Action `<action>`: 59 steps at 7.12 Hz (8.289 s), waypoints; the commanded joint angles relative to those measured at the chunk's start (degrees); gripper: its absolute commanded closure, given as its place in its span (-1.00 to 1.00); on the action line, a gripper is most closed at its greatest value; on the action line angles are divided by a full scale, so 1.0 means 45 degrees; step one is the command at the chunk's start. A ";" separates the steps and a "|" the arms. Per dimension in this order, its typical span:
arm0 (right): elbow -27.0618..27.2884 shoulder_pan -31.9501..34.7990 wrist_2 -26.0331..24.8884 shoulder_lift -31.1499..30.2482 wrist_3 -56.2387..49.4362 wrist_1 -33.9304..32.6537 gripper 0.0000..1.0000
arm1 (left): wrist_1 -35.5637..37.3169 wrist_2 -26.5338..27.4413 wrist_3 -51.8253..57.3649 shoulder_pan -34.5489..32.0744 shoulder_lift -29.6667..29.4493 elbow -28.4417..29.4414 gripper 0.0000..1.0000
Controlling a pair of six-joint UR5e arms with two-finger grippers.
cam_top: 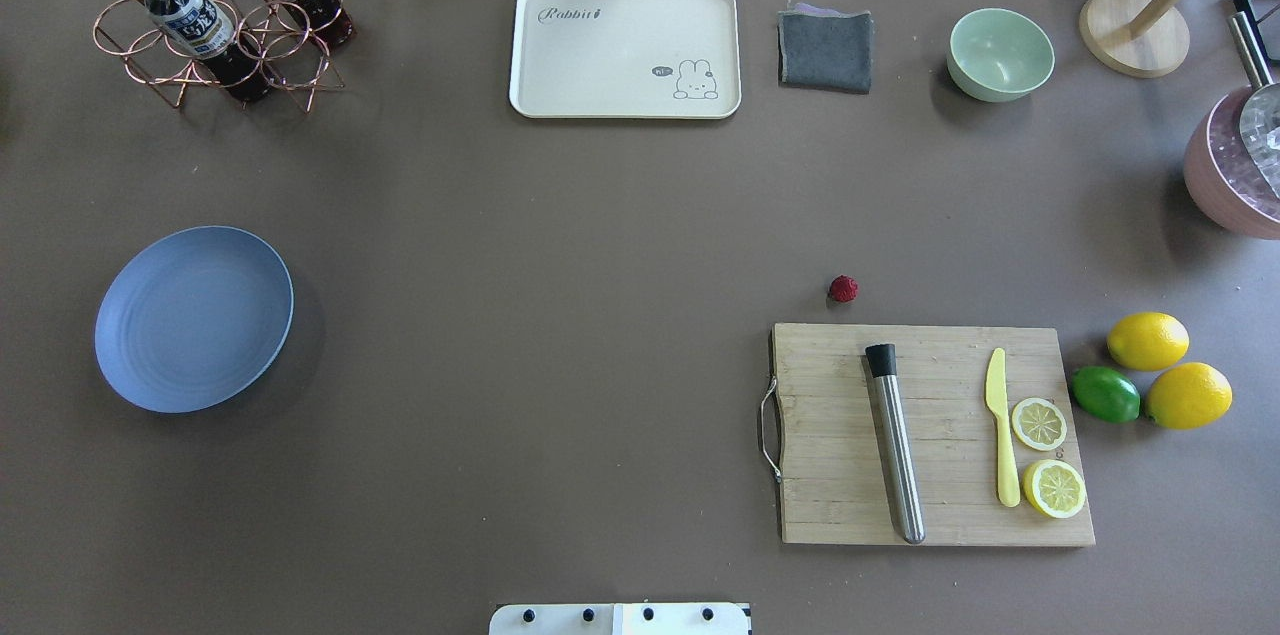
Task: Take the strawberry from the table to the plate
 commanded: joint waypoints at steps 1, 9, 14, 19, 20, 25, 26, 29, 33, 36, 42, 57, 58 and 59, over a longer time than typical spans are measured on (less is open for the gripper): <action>0.0086 0.0000 0.0240 -0.0024 0.0035 -0.0040 -1.00 | -0.0067 0.0041 -0.0069 0.0008 -0.0013 -0.0362 -0.95; 0.0087 0.0000 0.0399 -0.0278 0.0016 -0.0001 -1.00 | -0.0497 0.0042 -0.0089 0.0105 0.0376 -0.0268 -0.95; 0.0087 0.0000 0.0418 -0.0395 -0.0004 0.0077 -1.00 | -0.0634 -0.0017 -0.0089 0.0105 0.0553 -0.0365 -0.94; 0.0126 0.0000 0.0418 -0.0473 -0.0063 0.0096 -1.00 | -0.0634 -0.0037 -0.0070 0.0105 0.0748 -0.0385 -0.94; 0.0204 0.0000 0.0418 -0.0473 -0.0082 0.0096 -1.00 | -0.0615 -0.0423 -0.0069 0.0105 0.0748 -0.0385 -0.92; 0.0263 -0.0312 0.0867 -0.0473 -0.0004 0.0116 -1.00 | -0.1531 -0.0781 -0.4635 0.3178 0.0574 -0.0815 -0.95; 0.0263 -0.0429 0.0868 -0.0454 0.0015 0.0116 -1.00 | -0.2074 -0.0373 -0.4814 0.4080 0.0534 -0.0795 -0.95; 0.0243 -0.0742 0.0848 -0.0454 0.0015 0.0096 -1.00 | -0.4764 0.0666 -0.7979 0.5962 0.0338 0.0487 -0.89; 0.0147 -0.0762 0.0848 -0.0493 0.0015 0.0096 -1.00 | -0.5689 0.1719 -0.8019 0.7156 0.0279 0.1274 -0.73; 0.0477 -0.0762 0.0848 -0.0532 0.0015 0.0096 -1.00 | -0.5927 0.1721 -0.8038 0.7214 -0.0012 0.1839 -0.53; 0.0556 -0.0762 0.0770 -0.0356 0.0035 0.0096 -1.00 | -0.5947 0.1702 -0.8232 0.7215 -0.0131 0.2096 0.99; 0.1409 -0.2650 0.1297 0.0286 0.2988 0.0116 -1.00 | -0.4789 0.4026 -1.6026 1.2312 -0.7748 0.2756 1.00; 0.2324 -0.3527 0.1297 0.0346 0.4763 0.0135 -1.00 | -0.5143 0.4026 -1.6007 1.2312 -0.7729 0.3088 1.00; 0.2971 -0.4579 0.1239 0.0772 0.6811 0.0155 -1.00 | -0.5185 0.4026 -1.6026 1.2254 -0.7728 0.3169 1.00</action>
